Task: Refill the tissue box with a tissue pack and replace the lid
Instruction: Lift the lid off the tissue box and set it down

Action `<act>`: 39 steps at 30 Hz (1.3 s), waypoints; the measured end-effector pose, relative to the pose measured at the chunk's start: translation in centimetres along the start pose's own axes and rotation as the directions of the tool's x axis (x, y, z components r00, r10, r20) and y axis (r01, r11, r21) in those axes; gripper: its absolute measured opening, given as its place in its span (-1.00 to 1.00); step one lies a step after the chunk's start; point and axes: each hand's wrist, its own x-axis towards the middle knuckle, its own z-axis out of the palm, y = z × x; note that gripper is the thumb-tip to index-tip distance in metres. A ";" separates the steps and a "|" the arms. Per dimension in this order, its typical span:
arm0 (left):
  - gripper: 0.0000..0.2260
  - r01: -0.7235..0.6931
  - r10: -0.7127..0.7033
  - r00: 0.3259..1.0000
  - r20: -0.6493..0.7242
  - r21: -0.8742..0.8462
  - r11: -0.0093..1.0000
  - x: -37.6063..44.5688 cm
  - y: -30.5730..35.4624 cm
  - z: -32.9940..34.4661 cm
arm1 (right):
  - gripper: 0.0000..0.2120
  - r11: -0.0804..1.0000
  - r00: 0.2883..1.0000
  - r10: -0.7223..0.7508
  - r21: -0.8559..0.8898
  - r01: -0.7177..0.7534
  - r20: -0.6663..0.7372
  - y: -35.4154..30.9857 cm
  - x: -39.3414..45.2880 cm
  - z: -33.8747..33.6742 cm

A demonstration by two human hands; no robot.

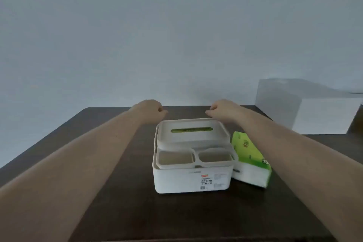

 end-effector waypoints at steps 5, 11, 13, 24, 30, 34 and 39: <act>-0.65 0.107 -0.104 0.994 0.040 -0.080 0.991 -2.2 -0.3 -0.3 | -0.69 0.968 0.961 0.249 0.008 -0.252 0.124 -0.2 -3.0 -1.2; -0.66 0.136 -0.048 0.968 0.245 -0.353 0.926 -4.8 -0.6 -0.4 | -0.80 0.952 0.943 0.261 0.108 -0.287 0.207 0.8 -4.4 -0.4; -0.70 0.154 -0.062 0.967 0.247 -0.370 0.916 -5.2 -0.5 -0.3 | -0.82 0.948 0.947 0.270 0.125 -0.293 0.176 0.9 -4.4 -0.1; -0.91 0.230 -0.149 0.970 0.189 -0.535 0.813 -5.4 -0.4 0.7 | -0.68 0.917 0.988 0.147 0.368 -0.155 0.051 0.2 -5.1 -0.7; -0.79 0.241 -0.184 0.971 0.156 -0.639 0.730 -5.2 -0.8 0.8 | -0.70 0.840 0.988 0.138 0.519 -0.155 0.072 -0.5 -4.9 -2.5; -0.76 0.179 -0.215 0.975 0.051 -0.755 0.631 -4.8 -0.9 0.4 | -0.71 0.825 0.988 0.151 0.551 -0.122 -0.008 -0.9 -4.6 -2.8; -0.74 0.187 -0.266 0.964 0.024 -0.774 0.605 -4.5 -2.2 -0.7 | -0.74 0.806 0.985 0.168 0.581 -0.117 -0.034 -2.1 -3.7 -2.3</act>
